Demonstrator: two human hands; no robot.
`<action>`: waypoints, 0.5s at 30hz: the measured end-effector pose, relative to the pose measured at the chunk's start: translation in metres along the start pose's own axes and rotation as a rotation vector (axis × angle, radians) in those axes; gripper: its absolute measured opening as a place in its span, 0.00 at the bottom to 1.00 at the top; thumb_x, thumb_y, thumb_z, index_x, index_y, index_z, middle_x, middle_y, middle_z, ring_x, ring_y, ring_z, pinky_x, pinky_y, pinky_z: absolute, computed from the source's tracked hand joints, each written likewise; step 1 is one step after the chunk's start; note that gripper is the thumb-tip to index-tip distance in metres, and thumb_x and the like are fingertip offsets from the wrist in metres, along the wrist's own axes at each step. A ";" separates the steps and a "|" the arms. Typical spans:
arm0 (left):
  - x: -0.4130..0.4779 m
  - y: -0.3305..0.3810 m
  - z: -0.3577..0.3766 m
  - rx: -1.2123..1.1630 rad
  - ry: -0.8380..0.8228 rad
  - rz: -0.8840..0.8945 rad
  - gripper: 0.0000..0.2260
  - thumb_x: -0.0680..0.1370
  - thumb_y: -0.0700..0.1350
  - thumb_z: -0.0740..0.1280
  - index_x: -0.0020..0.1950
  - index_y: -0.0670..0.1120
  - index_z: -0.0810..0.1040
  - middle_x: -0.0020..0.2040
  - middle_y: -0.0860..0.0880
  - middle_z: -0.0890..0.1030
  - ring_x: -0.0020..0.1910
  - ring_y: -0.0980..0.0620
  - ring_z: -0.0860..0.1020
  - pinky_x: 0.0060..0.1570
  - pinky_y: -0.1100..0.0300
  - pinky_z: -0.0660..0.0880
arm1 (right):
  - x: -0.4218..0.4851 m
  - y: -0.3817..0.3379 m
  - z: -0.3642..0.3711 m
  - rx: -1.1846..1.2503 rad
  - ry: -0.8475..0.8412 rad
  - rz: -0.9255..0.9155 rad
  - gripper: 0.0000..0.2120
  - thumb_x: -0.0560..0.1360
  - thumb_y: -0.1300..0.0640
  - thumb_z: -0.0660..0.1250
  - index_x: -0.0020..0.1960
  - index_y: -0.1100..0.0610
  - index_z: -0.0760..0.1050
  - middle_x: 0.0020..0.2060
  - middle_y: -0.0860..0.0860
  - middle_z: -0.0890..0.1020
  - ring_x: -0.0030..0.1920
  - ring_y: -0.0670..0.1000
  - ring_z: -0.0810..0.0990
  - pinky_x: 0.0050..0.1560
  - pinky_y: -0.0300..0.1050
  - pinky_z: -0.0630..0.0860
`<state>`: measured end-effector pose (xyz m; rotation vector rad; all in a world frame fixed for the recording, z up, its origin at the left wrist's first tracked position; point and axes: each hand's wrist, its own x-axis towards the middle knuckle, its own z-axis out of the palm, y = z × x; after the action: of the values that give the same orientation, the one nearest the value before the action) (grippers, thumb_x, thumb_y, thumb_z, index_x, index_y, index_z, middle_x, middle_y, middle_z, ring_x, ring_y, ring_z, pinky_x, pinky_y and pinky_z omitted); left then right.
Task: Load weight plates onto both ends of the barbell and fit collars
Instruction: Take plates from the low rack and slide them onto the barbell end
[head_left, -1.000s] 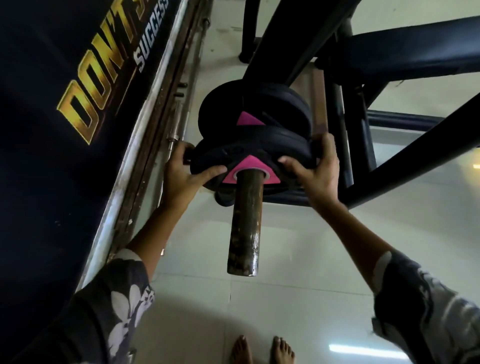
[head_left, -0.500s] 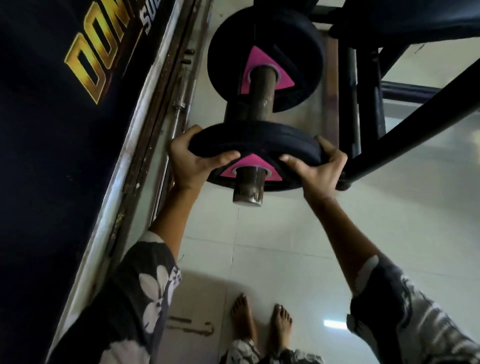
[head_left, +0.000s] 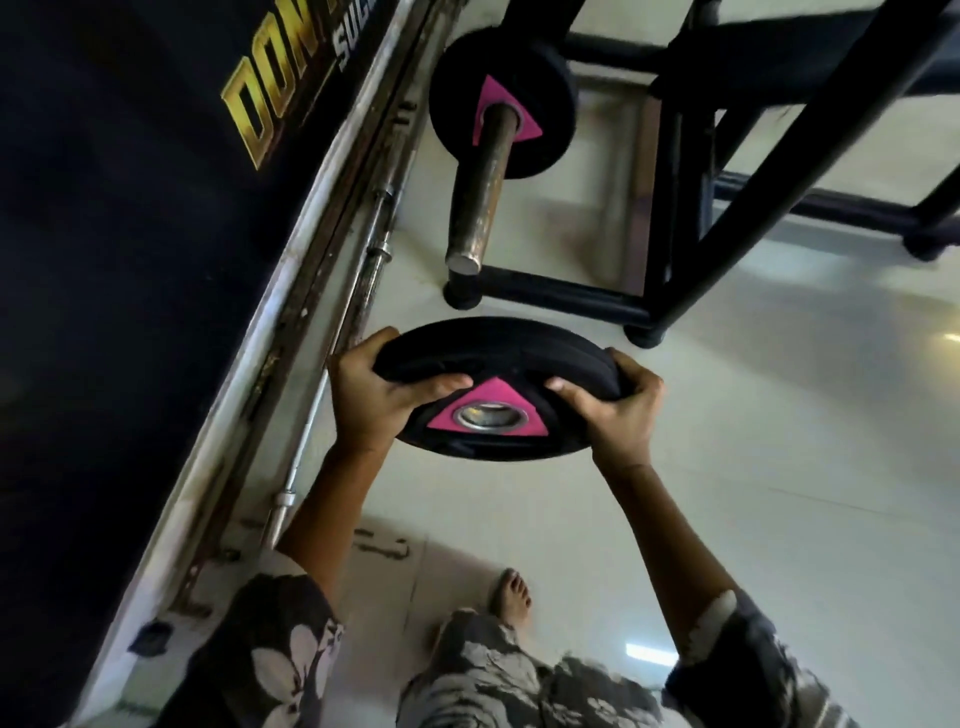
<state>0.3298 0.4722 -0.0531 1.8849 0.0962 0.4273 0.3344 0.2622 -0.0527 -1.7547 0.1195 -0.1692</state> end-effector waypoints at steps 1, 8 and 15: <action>-0.011 0.017 0.001 -0.003 -0.003 0.008 0.28 0.58 0.69 0.72 0.35 0.43 0.77 0.29 0.65 0.78 0.30 0.66 0.75 0.29 0.68 0.72 | -0.009 -0.010 -0.013 0.012 0.003 -0.003 0.17 0.54 0.43 0.75 0.33 0.55 0.77 0.28 0.46 0.81 0.32 0.46 0.78 0.35 0.48 0.77; -0.087 0.152 0.011 -0.035 0.008 0.098 0.28 0.56 0.70 0.72 0.41 0.47 0.81 0.34 0.59 0.80 0.34 0.60 0.80 0.31 0.60 0.78 | -0.081 -0.095 -0.120 0.042 0.046 -0.142 0.13 0.55 0.45 0.74 0.36 0.49 0.78 0.28 0.38 0.82 0.32 0.37 0.78 0.34 0.32 0.73; -0.137 0.264 0.053 -0.112 -0.046 0.260 0.26 0.57 0.70 0.71 0.38 0.48 0.80 0.32 0.60 0.79 0.32 0.65 0.78 0.30 0.68 0.74 | -0.136 -0.164 -0.234 0.019 0.226 -0.217 0.15 0.54 0.43 0.76 0.36 0.49 0.80 0.30 0.44 0.83 0.35 0.45 0.81 0.36 0.46 0.78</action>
<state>0.1830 0.2948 0.1422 1.8010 -0.2022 0.5535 0.1564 0.0912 0.1451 -1.7229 0.0909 -0.5260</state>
